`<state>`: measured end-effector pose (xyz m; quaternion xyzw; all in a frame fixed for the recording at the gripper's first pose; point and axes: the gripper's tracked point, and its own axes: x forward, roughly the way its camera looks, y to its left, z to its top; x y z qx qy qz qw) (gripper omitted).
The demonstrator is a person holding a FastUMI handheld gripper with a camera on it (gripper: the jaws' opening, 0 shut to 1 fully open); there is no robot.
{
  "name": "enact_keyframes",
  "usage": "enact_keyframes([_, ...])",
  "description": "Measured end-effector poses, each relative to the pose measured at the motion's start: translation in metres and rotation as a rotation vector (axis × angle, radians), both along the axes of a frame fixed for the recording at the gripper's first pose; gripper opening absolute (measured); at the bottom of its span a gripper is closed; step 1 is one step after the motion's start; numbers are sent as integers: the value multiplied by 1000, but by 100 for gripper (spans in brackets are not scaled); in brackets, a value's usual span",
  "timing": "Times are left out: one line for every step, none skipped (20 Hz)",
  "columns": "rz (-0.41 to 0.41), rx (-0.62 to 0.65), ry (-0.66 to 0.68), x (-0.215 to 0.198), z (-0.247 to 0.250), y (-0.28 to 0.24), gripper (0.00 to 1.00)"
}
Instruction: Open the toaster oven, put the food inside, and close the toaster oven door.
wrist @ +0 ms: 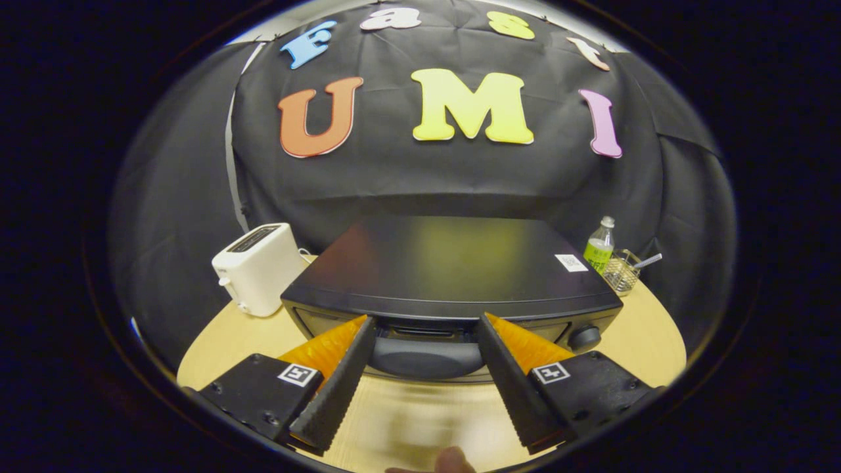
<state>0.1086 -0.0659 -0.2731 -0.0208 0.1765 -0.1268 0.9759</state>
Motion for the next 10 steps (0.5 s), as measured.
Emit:
enact_keyframes([11,-8,-16,1,0,0,100])
enact_keyframes([16,-11,-20,-1,-1,0,100])
enact_keyframes([15,-7,-18,-2,-1,1,100])
enact_keyframes([13,-3,-12,-3,-2,0,100])
enact_keyframes([11,-2,-9,-4,-3,0,100])
enact_keyframes([11,-1,-12,-5,-3,0,100])
enact_keyframes([13,0,-3,-7,-4,1,100])
enact_keyframes([17,4,9,-12,-7,3,100])
enact_keyframes([20,11,22,-17,-12,5,100])
enact_keyframes([25,24,36,-24,-16,8,100])
